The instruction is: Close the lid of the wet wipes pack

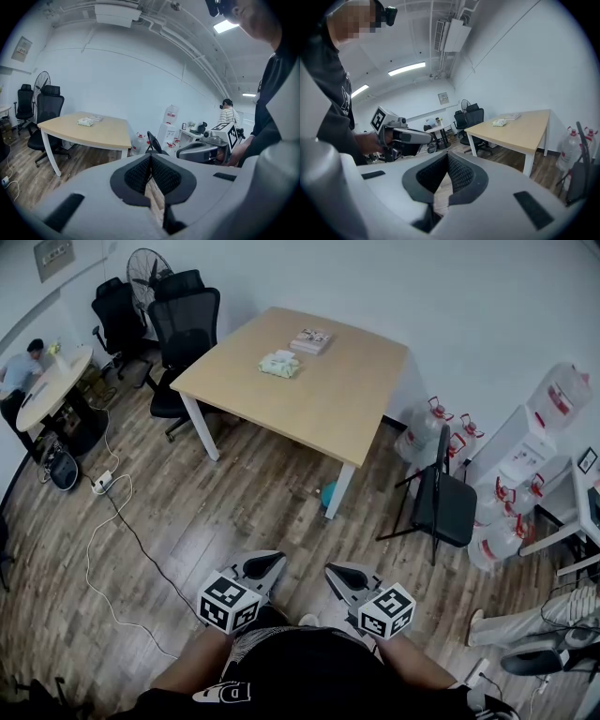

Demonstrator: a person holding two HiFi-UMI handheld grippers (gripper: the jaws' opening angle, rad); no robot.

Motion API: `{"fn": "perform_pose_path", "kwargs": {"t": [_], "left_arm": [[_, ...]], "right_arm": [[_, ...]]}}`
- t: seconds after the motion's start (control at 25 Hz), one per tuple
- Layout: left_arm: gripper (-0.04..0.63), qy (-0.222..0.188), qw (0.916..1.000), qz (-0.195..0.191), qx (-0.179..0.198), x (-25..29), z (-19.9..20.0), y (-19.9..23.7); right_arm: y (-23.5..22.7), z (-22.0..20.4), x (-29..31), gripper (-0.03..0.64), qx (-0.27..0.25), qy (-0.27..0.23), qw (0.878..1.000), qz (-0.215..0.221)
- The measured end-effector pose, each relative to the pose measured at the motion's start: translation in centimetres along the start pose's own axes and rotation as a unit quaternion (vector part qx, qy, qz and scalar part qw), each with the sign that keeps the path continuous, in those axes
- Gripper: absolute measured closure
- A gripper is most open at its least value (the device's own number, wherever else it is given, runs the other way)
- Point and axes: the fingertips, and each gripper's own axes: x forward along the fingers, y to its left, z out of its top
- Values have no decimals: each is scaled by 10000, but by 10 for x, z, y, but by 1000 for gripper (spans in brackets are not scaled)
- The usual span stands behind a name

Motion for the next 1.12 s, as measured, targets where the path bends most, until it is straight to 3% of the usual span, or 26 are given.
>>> {"fn": "perform_pose_path", "kwargs": {"t": [0.56, 1.12], "left_arm": [[577, 45, 9999, -83, -128, 13, 16, 66], [577, 7, 9997, -219, -101, 20, 60, 181]], "right_arm": [[-27, 14, 59, 612, 270, 105, 9995, -151], [-65, 61, 160, 612, 317, 126, 9986, -406]]}}
